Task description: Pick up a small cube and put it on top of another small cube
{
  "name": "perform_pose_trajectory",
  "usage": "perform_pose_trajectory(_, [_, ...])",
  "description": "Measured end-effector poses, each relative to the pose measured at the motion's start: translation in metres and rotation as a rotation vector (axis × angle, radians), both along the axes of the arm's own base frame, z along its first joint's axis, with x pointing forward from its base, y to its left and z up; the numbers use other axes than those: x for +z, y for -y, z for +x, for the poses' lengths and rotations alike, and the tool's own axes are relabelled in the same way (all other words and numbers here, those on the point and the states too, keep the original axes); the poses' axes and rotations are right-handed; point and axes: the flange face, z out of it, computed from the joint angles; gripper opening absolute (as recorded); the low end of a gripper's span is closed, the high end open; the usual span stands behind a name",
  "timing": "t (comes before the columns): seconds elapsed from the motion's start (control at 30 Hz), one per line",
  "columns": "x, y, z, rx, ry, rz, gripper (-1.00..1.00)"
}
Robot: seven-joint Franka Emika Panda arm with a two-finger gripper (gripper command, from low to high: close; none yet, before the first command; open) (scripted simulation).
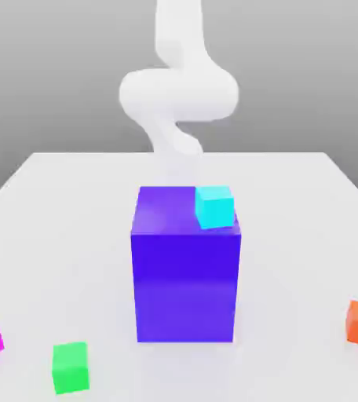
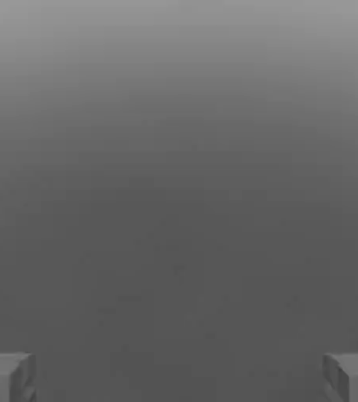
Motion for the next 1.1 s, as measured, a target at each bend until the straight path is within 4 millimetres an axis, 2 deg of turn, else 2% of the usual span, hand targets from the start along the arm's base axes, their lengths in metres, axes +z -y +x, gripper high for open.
perform_pose_trajectory(0.13, [-0.059,0.042,0.046,-0.051,-0.107,0.061,0.00])
perform_pose_trajectory(0.27, [-0.122,0.084,0.078,-0.113,-0.206,0.114,0.00])
perform_pose_trajectory(0.4, [-0.190,0.127,0.096,-0.185,-0.302,0.158,0.00])
perform_pose_trajectory(0.5, [-0.243,0.159,0.102,-0.245,-0.372,0.185,0.00])
perform_pose_trajectory(0.67, [-0.330,0.221,0.088,-0.374,-0.486,0.219,0.00])
perform_pose_trajectory(0.77, [-0.381,0.246,0.075,-0.434,-0.556,0.225,0.00])
perform_pose_trajectory(0.93, [-0.460,0.290,0.035,-0.549,-0.671,0.221,0.00])
perform_pose_trajectory(1.0, [-0.489,0.302,0.021,-0.582,-0.702,0.215,0.00])
perform_pose_trajectory(1.1, [-0.532,0.305,0.017,-0.591,-0.711,0.213,0.00])
